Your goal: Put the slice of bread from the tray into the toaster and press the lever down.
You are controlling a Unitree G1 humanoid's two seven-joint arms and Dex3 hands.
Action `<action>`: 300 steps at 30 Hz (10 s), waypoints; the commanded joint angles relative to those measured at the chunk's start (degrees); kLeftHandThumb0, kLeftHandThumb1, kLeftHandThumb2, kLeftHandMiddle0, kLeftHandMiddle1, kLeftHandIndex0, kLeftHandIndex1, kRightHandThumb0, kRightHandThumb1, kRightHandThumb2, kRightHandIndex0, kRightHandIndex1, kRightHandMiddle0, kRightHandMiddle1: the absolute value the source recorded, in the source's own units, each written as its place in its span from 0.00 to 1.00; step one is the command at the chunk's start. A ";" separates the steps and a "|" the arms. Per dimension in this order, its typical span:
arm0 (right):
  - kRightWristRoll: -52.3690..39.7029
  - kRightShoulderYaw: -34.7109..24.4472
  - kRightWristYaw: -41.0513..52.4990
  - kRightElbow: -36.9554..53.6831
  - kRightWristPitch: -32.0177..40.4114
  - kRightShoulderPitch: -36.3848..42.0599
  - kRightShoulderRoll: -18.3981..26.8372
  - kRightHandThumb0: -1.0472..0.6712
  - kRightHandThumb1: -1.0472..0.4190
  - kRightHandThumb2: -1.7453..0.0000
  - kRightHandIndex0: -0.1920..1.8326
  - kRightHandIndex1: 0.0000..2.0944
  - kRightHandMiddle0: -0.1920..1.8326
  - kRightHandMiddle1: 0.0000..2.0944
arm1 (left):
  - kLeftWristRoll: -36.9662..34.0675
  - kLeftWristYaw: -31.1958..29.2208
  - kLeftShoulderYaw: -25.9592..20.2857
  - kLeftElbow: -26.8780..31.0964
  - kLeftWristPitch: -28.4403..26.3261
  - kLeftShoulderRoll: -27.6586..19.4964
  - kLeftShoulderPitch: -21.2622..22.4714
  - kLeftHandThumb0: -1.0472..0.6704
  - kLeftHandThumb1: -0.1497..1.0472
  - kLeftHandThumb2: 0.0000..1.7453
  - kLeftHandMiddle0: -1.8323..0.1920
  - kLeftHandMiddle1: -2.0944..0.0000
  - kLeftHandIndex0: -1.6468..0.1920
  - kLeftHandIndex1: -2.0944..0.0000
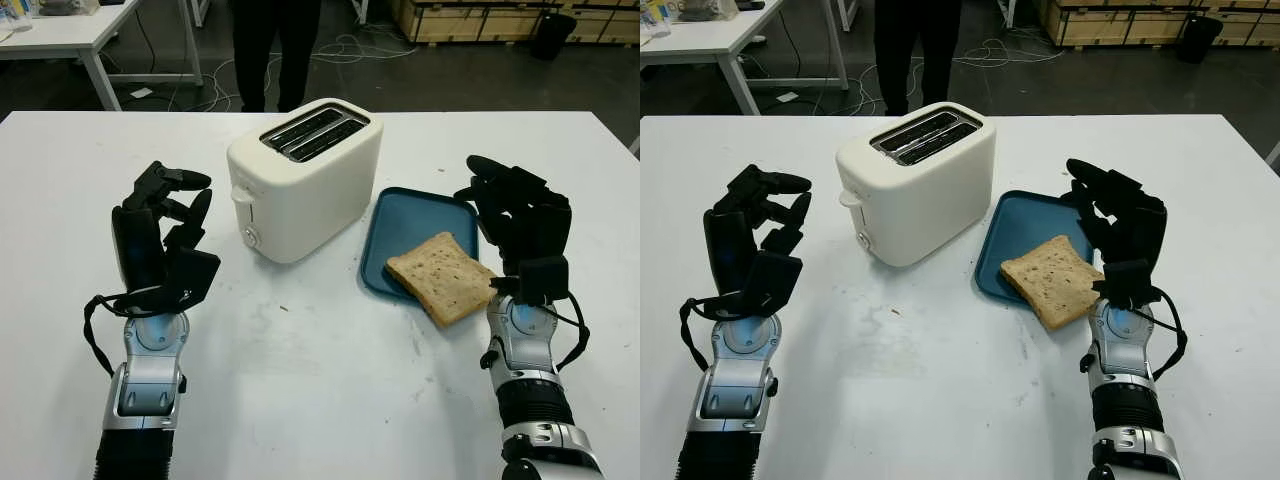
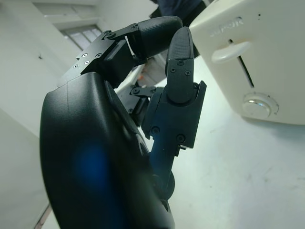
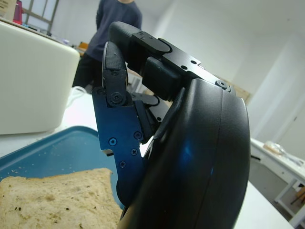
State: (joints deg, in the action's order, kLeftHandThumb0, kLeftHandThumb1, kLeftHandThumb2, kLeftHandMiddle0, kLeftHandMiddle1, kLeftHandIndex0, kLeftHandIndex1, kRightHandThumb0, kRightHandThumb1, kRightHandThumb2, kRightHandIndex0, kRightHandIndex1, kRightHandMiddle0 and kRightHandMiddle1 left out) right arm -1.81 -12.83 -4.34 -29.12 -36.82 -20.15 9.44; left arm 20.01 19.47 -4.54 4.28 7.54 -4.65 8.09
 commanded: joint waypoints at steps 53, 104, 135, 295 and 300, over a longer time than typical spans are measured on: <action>69.29 36.72 -57.51 -17.09 -4.08 4.62 38.97 0.22 0.18 1.00 0.34 0.00 0.28 0.00 | -0.08 1.05 0.41 1.35 1.39 0.58 0.14 0.35 0.89 0.13 0.56 0.23 0.55 0.40; 67.80 48.45 -59.71 -12.43 8.81 0.75 37.31 0.38 0.09 0.84 0.47 0.83 0.41 0.74 | -1.24 1.65 0.18 2.61 3.56 0.88 -1.12 0.36 0.89 0.12 0.55 0.23 0.56 0.39; 44.03 25.41 -39.53 -2.02 -11.10 -2.32 39.66 0.43 0.09 0.82 0.46 0.83 0.36 0.79 | -1.25 1.72 0.48 2.23 4.13 1.52 -1.37 0.36 0.89 0.12 0.56 0.23 0.56 0.39; 71.61 71.47 -11.82 -48.50 9.38 -77.88 7.46 0.08 0.22 1.00 0.10 0.23 0.26 0.04 | -0.22 2.80 1.01 4.37 2.71 3.84 -2.51 0.37 0.89 0.09 0.54 0.20 0.56 0.36; 72.16 71.82 -9.37 -48.48 10.80 -78.86 7.43 0.07 0.24 1.00 0.09 0.05 0.20 0.01 | 0.26 3.02 1.05 4.46 2.36 3.85 -2.50 0.37 0.89 0.09 0.54 0.20 0.56 0.36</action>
State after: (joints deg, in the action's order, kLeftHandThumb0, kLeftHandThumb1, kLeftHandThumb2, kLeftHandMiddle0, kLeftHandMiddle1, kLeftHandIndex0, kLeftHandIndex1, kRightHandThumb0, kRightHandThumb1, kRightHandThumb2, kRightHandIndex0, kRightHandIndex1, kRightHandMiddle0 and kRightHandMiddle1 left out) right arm 70.09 58.80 -14.18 -77.93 -27.71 -96.82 16.27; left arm 19.98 22.29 -3.55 8.73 9.27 -0.76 5.76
